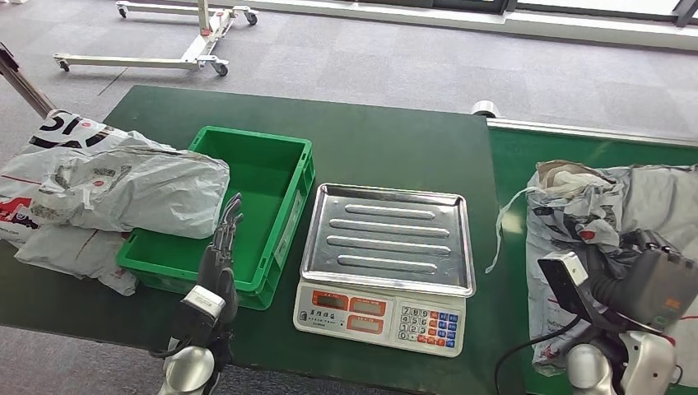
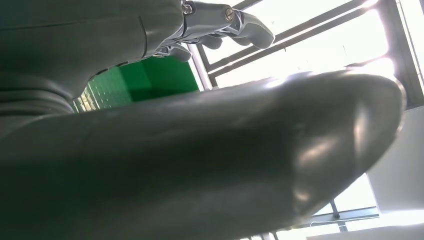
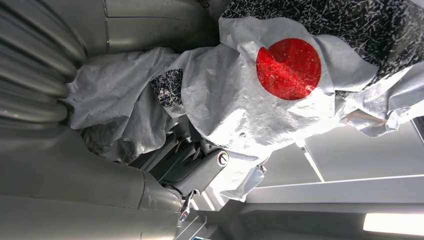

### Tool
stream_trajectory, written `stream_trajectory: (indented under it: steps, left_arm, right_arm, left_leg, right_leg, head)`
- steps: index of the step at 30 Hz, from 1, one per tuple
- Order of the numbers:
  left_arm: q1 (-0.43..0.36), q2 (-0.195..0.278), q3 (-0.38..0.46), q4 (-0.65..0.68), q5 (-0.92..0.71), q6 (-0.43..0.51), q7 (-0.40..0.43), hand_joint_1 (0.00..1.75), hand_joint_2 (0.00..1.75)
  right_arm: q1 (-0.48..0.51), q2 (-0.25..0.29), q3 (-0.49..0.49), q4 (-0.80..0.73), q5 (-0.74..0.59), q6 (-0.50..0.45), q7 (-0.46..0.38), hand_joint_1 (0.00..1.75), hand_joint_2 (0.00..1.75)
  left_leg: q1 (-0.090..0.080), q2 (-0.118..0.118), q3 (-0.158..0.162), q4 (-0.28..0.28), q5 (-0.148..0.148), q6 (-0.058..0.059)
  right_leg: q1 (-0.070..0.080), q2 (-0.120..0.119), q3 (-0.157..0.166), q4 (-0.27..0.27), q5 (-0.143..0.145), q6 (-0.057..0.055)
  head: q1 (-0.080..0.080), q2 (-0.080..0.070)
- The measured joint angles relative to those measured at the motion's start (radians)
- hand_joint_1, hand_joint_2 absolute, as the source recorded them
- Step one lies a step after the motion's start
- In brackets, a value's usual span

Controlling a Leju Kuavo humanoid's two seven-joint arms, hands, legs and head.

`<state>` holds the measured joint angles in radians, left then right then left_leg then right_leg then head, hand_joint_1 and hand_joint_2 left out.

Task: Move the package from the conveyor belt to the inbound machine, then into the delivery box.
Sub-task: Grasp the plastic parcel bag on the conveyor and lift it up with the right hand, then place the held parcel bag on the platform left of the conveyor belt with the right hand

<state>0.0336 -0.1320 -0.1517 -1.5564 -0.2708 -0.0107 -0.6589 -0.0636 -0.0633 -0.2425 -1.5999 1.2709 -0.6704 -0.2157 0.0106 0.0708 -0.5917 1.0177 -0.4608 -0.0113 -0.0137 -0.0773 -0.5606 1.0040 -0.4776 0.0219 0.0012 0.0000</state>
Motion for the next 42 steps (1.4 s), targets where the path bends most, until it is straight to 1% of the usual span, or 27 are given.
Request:
stream_trajectory:
  steps: [2,3,5,6,7,8,10,12,15,18,22,42]
  left_arm:
    - [0.000,0.000,0.000,0.001,0.001,-0.005,-0.006,0.00,0.00]
    - [-0.001,0.000,0.000,0.003,0.003,-0.007,-0.013,0.00,0.00]
    - [-0.011,-0.004,-0.006,0.014,0.009,-0.001,-0.029,0.00,0.00]
    - [-0.019,-0.007,-0.013,0.022,0.014,0.005,-0.034,0.00,0.00]
    - [-0.027,-0.010,-0.021,0.029,0.018,0.012,-0.037,0.00,0.00]
    - [-0.032,-0.012,-0.027,0.035,0.022,0.015,-0.038,0.00,0.00]
    - [-0.034,-0.012,-0.034,0.045,0.027,0.018,-0.039,0.00,0.00]
    - [-0.033,-0.011,-0.036,0.052,0.029,0.019,-0.041,0.00,0.00]
    - [-0.033,-0.010,-0.036,0.060,0.029,0.019,-0.042,0.00,0.00]
    - [-0.033,-0.010,-0.036,0.064,0.029,0.019,-0.042,0.00,0.00]
    - [-0.033,-0.009,-0.036,0.067,0.029,0.019,-0.043,0.00,0.00]
    - [-0.032,-0.008,-0.036,0.067,0.029,0.028,-0.043,0.00,0.00]
  right_arm:
    - [-0.025,0.004,0.010,0.017,-0.013,0.043,-0.041,1.75,1.75]
    - [-0.071,0.016,0.029,0.061,-0.020,0.093,-0.083,1.75,1.75]
    - [-0.232,0.070,0.125,0.244,-0.038,0.193,-0.153,1.75,1.75]
    - [-0.314,0.100,0.201,0.351,-0.052,0.209,-0.165,1.75,1.75]
    - [-0.381,0.126,0.284,0.447,-0.071,0.200,-0.165,1.75,1.75]
    - [-0.427,0.142,0.359,0.518,-0.094,0.179,-0.161,1.75,1.75]
    - [-0.494,0.158,0.473,0.621,-0.140,0.157,-0.152,1.75,1.75]
    - [-0.538,0.159,0.550,0.682,-0.172,0.158,-0.141,1.75,1.75]
    - [-0.572,0.158,0.629,0.737,-0.186,0.159,-0.138,1.75,1.75]
    - [-0.585,0.158,0.668,0.766,-0.190,0.160,-0.138,1.75,1.75]
    - [-0.596,0.158,0.690,0.789,-0.191,0.160,-0.138,1.75,1.75]
    - [-0.619,0.158,0.717,0.835,-0.187,0.165,-0.130,1.75,1.75]
  left_leg:
    - [0.000,0.000,-0.007,-0.001,0.000,-0.001]
    - [0.000,0.004,-0.010,-0.002,-0.001,-0.002]
    - [0.001,0.019,-0.007,-0.002,0.000,-0.004]
    - [0.001,0.026,-0.003,-0.002,0.002,-0.004]
    - [0.001,0.027,-0.001,-0.001,0.005,-0.004]
    - [0.002,0.022,0.000,-0.002,0.009,-0.004]
    - [0.002,0.005,-0.005,-0.003,0.016,-0.006]
    - [0.003,-0.004,-0.010,-0.003,0.018,-0.008]
    - [0.003,-0.004,-0.011,-0.003,0.018,-0.008]
    - [0.003,-0.004,-0.012,-0.003,0.018,-0.008]
    - [0.003,-0.004,-0.012,-0.003,0.018,-0.008]
    - [0.003,-0.004,-0.012,-0.003,0.018,-0.008]
  right_leg:
    - [0.001,0.000,0.002,0.001,0.000,0.000]
    - [0.002,0.003,0.001,0.002,0.001,-0.002]
    - [0.003,0.017,-0.006,0.003,0.006,-0.006]
    - [0.003,0.023,-0.009,0.003,0.008,-0.007]
    - [0.003,0.025,-0.012,0.003,0.010,-0.007]
    - [0.003,0.020,-0.013,0.003,0.010,-0.007]
    - [0.005,0.004,-0.014,0.004,0.009,-0.008]
    - [0.006,-0.005,-0.014,0.004,0.009,-0.010]
    - [0.006,-0.004,-0.016,0.005,0.009,-0.011]
    - [0.005,-0.004,-0.016,0.005,0.010,-0.011]
    - [0.005,-0.004,-0.017,0.005,0.010,-0.010]
    - [0.005,-0.004,-0.017,0.005,0.010,-0.010]
  head:
    - [0.000,0.000]
    - [0.001,0.000]
    - [0.000,0.000]
    - [-0.001,0.000]
    - [-0.002,0.000]
    - [-0.003,0.000]
    - [-0.004,0.000]
    - [-0.003,0.000]
    - [-0.003,0.000]
    - [-0.003,0.000]
    - [-0.003,0.000]
    - [-0.003,0.000]
